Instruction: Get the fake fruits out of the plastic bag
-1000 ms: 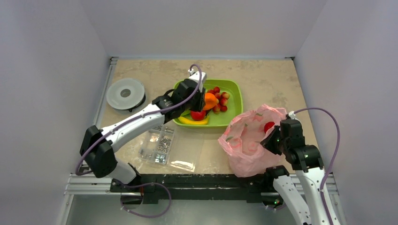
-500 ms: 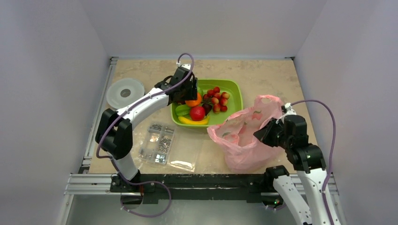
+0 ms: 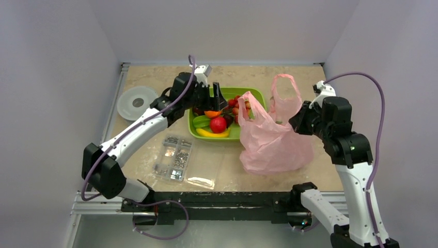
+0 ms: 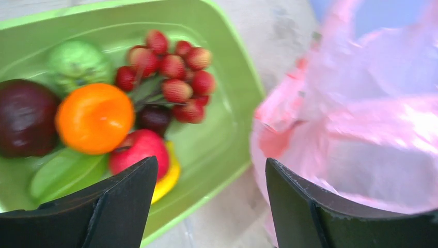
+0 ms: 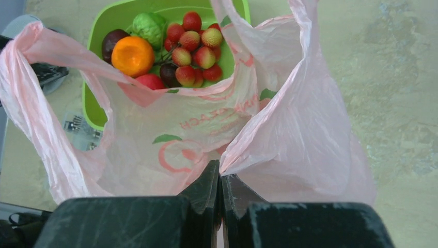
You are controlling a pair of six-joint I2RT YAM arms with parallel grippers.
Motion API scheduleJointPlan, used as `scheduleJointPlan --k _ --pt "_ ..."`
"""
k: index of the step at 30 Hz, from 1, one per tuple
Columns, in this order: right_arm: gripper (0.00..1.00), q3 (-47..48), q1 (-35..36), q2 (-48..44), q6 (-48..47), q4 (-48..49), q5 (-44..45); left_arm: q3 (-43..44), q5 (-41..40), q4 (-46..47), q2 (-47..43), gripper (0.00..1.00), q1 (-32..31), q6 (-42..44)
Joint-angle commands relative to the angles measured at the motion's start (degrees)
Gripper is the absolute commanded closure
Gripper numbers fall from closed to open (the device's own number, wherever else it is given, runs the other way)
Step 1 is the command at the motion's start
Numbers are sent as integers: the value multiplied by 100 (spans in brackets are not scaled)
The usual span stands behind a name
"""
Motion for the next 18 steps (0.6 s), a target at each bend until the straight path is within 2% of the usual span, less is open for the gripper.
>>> scheduleJointPlan --k 1,4,8,11,13,16,18 --pt "100 359 29 14 -430 -495 85 -421 1640 1321 -391 25 -151 -363" --pt "100 288 30 -39 -349 -762 -98 -325 1896 1521 -387 26 -510 -320" --pt "100 -229 33 -329 223 -1104 -414 -234 1909 1729 -534 28 -929 -292" --pt "98 -714 30 -512 544 -1390 -829 -49 1703 1480 -714 31 -994 -290" --pt "86 -988 32 -741 909 -1502 -858 168 1386 1111 -810 31 -999 -269" --pt "49 -1455 28 -1244 1432 -1242 -998 576 1202 582 -879 31 -1026 -174" --pt "38 -1396 30 -1283 1469 -1364 -720 748 1260 403 -909 31 -1076 -61"
